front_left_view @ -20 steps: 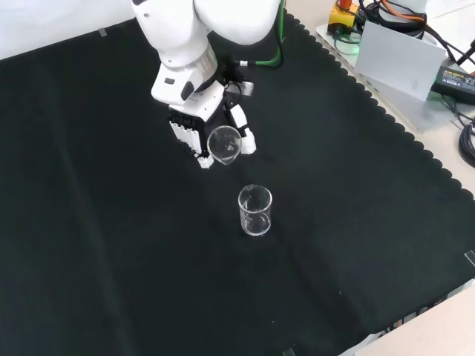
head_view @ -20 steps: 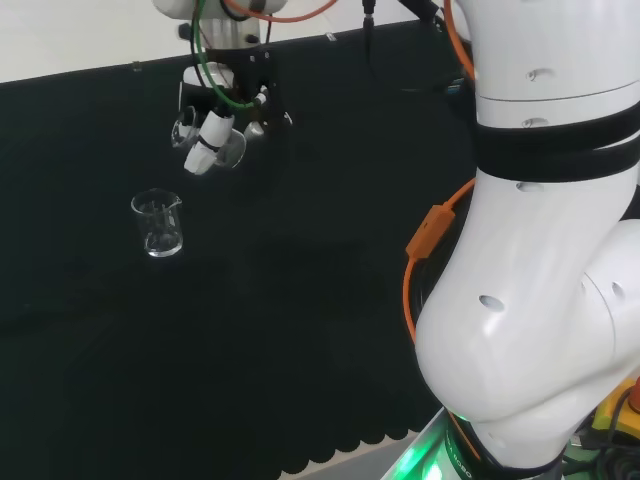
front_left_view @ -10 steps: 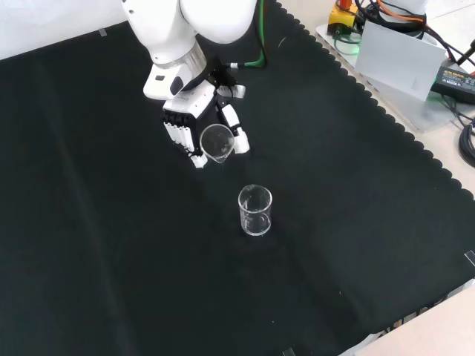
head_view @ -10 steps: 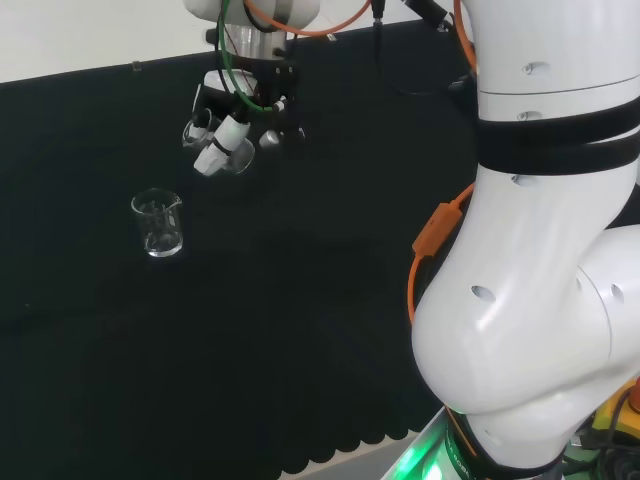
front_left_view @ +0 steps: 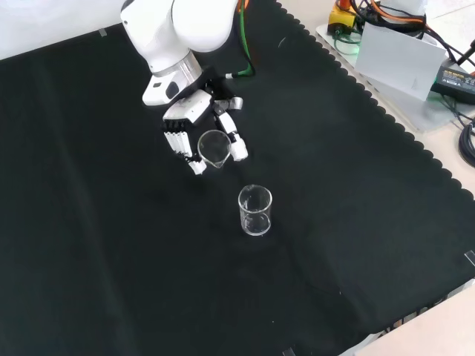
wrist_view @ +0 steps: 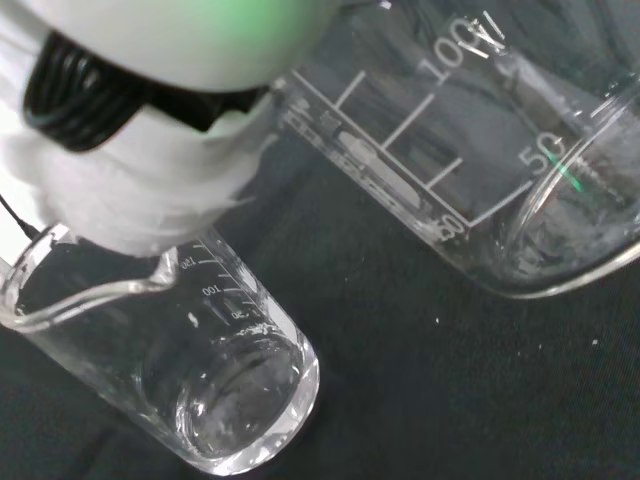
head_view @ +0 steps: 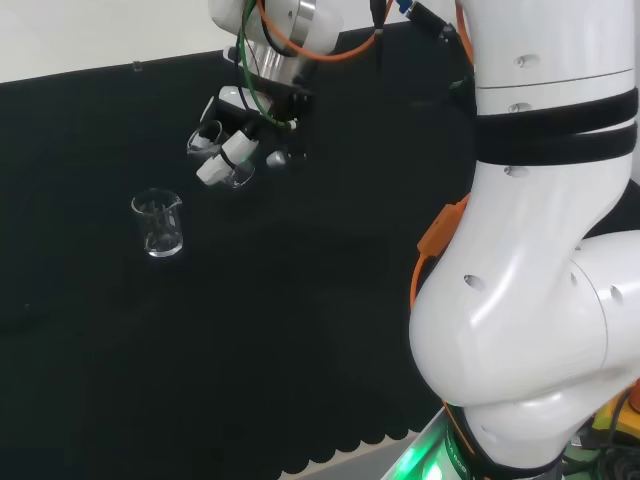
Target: Place the beaker back on the table.
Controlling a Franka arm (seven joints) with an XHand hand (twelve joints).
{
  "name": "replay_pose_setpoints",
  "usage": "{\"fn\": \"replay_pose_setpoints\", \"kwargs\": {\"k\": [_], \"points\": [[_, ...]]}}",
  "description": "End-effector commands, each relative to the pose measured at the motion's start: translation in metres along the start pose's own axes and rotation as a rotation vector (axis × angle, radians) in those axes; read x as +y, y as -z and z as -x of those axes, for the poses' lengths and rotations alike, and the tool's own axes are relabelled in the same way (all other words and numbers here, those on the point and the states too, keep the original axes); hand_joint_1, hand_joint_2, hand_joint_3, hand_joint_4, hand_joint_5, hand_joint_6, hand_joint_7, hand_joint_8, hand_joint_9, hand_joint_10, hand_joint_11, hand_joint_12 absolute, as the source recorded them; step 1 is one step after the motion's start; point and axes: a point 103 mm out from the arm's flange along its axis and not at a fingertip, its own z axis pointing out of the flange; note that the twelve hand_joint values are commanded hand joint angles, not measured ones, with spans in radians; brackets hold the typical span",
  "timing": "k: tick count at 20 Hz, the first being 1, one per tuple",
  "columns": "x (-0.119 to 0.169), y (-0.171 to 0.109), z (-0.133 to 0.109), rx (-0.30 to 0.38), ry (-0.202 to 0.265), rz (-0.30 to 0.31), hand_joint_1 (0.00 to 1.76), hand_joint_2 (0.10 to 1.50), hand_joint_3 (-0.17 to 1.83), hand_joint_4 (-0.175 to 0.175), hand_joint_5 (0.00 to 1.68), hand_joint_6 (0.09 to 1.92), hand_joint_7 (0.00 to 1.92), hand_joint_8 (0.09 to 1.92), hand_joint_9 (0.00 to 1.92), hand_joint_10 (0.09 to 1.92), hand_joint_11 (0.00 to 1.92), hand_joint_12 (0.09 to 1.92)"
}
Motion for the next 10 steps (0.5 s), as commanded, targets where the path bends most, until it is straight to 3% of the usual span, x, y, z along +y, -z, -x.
{"fn": "replay_pose_setpoints", "kwargs": {"k": [1, 6, 10], "points": [[0.002, -0.026, 0.013, 0.045, -0.007, 0.022, 1.19, 0.56, 0.82, -0.061, 1.31, 0.69, 1.61, 0.72, 1.51, 0.62, 1.37, 0.78], [0.006, -0.041, 0.018, 0.068, -0.015, 0.044, 1.19, 0.56, 0.81, -0.064, 1.30, 0.69, 1.61, 0.72, 1.51, 0.62, 1.36, 0.78], [0.005, -0.049, 0.023, 0.099, -0.028, 0.113, 1.19, 0.56, 0.81, -0.067, 1.30, 0.69, 1.61, 0.72, 1.50, 0.62, 1.36, 0.78]]}}
